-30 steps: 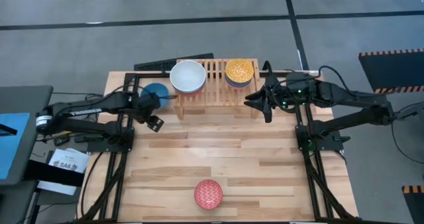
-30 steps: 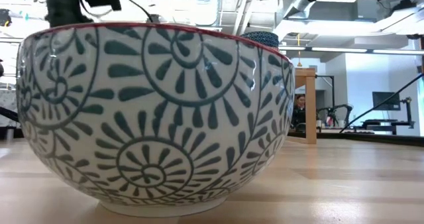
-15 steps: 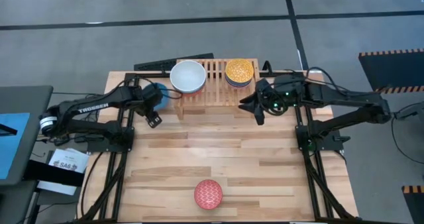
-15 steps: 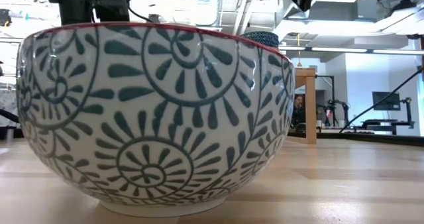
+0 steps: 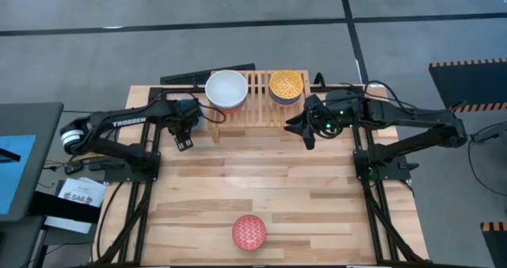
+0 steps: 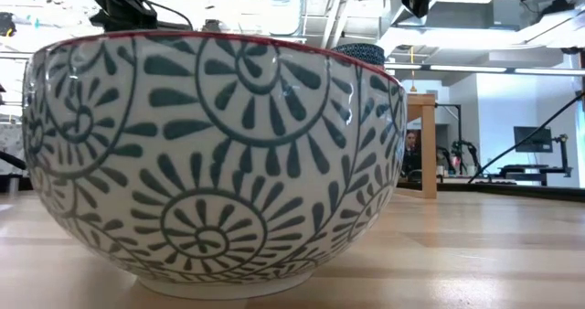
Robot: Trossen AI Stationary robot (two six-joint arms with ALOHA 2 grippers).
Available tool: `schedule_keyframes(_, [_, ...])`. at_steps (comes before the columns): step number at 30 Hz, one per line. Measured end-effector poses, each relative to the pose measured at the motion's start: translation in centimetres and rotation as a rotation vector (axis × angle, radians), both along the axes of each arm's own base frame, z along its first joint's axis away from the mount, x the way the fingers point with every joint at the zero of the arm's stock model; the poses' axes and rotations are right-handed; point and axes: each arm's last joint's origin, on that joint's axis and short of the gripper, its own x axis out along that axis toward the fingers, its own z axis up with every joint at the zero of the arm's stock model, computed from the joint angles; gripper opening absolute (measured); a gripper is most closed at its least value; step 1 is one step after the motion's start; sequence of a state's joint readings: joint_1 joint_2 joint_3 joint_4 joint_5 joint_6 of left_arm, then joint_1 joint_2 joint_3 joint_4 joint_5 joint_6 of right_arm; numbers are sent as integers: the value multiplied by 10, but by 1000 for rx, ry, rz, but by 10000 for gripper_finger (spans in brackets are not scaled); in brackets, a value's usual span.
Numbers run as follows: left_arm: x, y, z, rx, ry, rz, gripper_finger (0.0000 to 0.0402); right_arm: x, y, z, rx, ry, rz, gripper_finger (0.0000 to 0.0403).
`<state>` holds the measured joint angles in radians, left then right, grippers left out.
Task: Place and stack bowls onto a shelf
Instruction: Stack the large blue bowl on top of the large white bowl on the shelf
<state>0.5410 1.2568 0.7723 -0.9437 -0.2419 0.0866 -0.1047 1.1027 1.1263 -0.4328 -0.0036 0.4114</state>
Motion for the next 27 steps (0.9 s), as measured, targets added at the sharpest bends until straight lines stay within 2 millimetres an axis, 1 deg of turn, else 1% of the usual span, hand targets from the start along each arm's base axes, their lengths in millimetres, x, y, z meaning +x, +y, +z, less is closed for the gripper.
schedule_keyframes(6, [3,9,-12,-49,38,-2,193,0,3,0,2,0,13,150])
schedule_keyframes(9, [4,10,-15,-74,40,-20,173,0,5,0,1,0,23,150])
schedule_keyframes(12, [5,10,-15,-75,44,-31,121,1,8,0,1,1,33,150])
schedule_keyframes(16, [3,7,-13,-109,24,-34,24,1,8,0,0,1,35,150])
schedule_keyframes(17, [3,6,-12,-121,9,-30,13,1,8,0,0,2,34,150])
schedule_keyframes(23, [-9,-11,3,-178,-8,-40,2,1,8,0,-1,2,34,150])
schedule_keyframes(27, [-17,-24,26,-210,-75,-44,1,1,7,0,-2,1,29,150])
